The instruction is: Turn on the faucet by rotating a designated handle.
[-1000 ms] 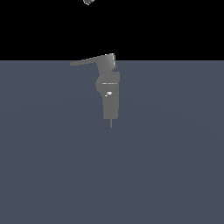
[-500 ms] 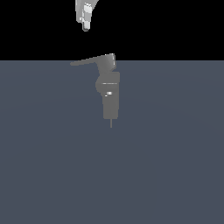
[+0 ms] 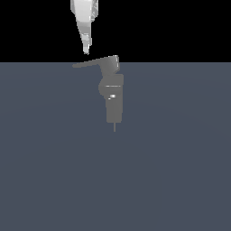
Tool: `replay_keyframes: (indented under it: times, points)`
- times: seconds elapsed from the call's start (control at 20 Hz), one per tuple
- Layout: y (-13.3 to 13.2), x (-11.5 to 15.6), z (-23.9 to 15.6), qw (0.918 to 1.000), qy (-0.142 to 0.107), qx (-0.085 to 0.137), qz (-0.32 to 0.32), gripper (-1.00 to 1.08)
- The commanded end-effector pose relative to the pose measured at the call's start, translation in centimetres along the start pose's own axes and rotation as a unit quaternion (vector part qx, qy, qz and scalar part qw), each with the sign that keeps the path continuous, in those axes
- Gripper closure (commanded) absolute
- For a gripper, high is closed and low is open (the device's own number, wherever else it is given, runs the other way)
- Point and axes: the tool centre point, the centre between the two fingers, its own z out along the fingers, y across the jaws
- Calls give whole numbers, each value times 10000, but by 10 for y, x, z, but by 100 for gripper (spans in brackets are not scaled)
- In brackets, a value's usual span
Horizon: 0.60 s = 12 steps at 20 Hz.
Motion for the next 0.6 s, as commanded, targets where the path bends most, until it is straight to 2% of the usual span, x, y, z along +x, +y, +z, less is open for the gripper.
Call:
replay_keyframes:
  times: [0.0, 0.55]
  points:
    - [-12, -3, 13, 9996, 32, -36, 274, 108]
    - [-40, -13, 50, 9953, 136, -125, 954, 108]
